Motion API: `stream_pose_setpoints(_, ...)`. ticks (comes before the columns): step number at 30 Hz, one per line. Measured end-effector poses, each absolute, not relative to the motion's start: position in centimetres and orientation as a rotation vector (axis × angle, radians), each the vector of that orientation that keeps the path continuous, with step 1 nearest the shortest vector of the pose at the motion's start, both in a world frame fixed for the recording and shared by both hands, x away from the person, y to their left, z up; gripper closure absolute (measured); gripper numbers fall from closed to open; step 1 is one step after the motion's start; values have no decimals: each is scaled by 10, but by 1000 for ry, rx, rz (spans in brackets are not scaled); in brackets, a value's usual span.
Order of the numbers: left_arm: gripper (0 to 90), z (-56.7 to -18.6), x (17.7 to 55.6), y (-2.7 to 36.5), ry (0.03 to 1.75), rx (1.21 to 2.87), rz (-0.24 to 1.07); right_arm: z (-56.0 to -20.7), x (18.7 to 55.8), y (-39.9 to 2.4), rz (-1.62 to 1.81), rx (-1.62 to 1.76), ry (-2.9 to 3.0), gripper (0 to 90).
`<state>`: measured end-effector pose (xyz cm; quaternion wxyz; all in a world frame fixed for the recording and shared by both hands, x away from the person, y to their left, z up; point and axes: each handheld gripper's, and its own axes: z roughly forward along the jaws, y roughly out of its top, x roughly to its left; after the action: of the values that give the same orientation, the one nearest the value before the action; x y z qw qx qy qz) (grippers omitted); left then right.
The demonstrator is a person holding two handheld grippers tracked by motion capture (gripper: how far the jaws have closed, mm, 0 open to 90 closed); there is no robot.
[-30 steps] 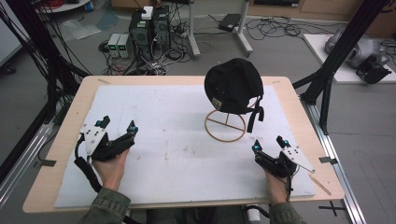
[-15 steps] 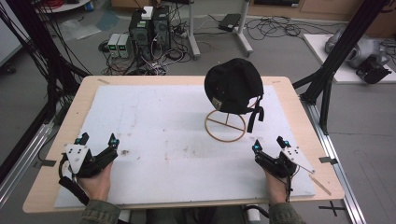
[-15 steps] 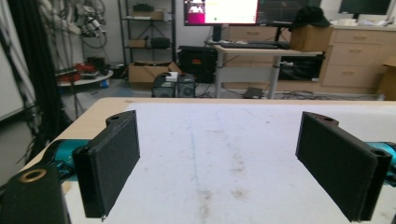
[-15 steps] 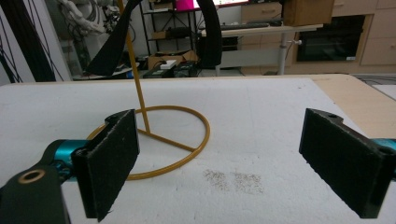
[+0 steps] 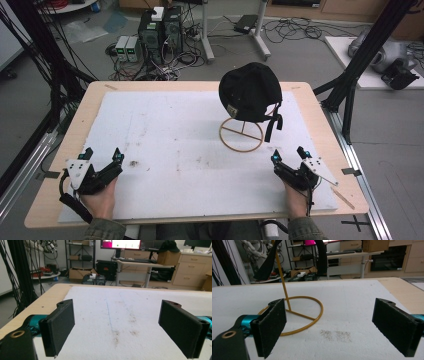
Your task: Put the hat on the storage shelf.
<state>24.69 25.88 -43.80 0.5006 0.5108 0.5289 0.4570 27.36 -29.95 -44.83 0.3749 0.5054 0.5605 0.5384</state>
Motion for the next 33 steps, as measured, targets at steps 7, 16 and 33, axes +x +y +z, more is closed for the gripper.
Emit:
stream_pose_setpoints(7, 138, -440, 247, 263, 1304, 1231, 1111, -449, 275, -298, 1378, 1276, 1458, 113)
stream_pose_setpoints(16, 139, -440, 248, 262, 1313, 1231, 1103, -448, 274, -301, 1388, 1286, 1454, 114)
stream_pose_setpoints(33, 142, -442, 250, 256, 1317, 1256, 1085, -449, 275, -302, 1386, 1272, 1457, 114)
